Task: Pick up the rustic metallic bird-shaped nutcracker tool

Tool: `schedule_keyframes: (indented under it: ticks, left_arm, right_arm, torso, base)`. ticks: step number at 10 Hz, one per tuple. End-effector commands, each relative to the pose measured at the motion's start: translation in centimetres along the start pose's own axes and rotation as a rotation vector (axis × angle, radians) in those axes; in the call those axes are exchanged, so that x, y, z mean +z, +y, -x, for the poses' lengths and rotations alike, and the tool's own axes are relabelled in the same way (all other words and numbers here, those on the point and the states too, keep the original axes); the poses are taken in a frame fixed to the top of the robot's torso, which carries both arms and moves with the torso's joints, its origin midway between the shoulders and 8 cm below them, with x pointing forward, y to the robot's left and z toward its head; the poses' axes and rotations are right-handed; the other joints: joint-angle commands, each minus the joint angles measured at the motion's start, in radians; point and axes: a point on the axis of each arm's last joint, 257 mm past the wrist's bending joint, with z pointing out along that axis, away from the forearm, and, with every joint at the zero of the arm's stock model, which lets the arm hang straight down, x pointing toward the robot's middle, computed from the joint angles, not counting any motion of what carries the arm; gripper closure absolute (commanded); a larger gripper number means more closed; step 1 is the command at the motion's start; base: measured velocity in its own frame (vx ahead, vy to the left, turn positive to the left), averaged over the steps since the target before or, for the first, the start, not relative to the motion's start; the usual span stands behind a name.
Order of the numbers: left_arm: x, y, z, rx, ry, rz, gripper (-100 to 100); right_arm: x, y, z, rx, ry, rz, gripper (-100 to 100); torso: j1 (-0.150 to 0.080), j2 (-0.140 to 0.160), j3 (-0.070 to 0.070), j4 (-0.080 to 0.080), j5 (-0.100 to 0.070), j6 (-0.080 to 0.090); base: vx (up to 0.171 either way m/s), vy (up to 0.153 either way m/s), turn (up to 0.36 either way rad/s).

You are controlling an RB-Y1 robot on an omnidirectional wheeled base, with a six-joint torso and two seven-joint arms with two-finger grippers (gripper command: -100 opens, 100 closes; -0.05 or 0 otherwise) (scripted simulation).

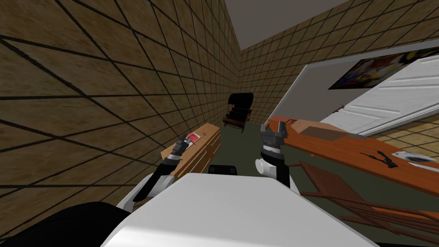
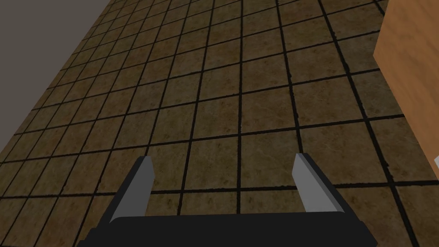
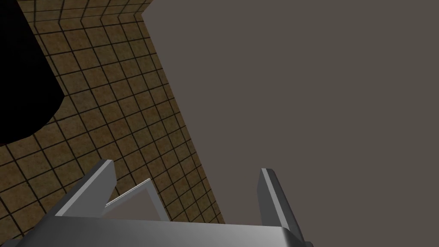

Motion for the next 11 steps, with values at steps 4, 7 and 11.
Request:
schedule_keyframes:
  ticks: [4, 7, 11]
  left_arm:
    - [-3.6, 6.1, 1.6, 0.047, 0.048, 0.197, -100]
    - [-7.5, 10.7, 3.0, 0.073, 0.074, 0.358, -100]
    - [-12.3, 14.8, 4.7, 0.092, 0.093, 0.524, -100]
  right_arm:
    - [0.0, 0.0, 0.0, 0.000, 0.000, 0.000, 0]
    - [0.0, 0.0, 0.0, 0.000, 0.000, 0.000, 0]
    - [0.0, 0.0, 0.0, 0.000, 0.000, 0.000, 0]
  torso:
    - [0.000, 0.000, 0.000, 0.000, 0.000, -0.001]
    - [-0.001, -0.002, -0.001, 0.000, 0.000, -0.001]
    - [-0.001, -0.002, -0.001, 0.000, 0.000, -0.001]
  base:
    - [0.037, -0.001, -0.138]
    - [0.071, -0.011, -0.195]
    - [0.059, -0.007, -0.139]
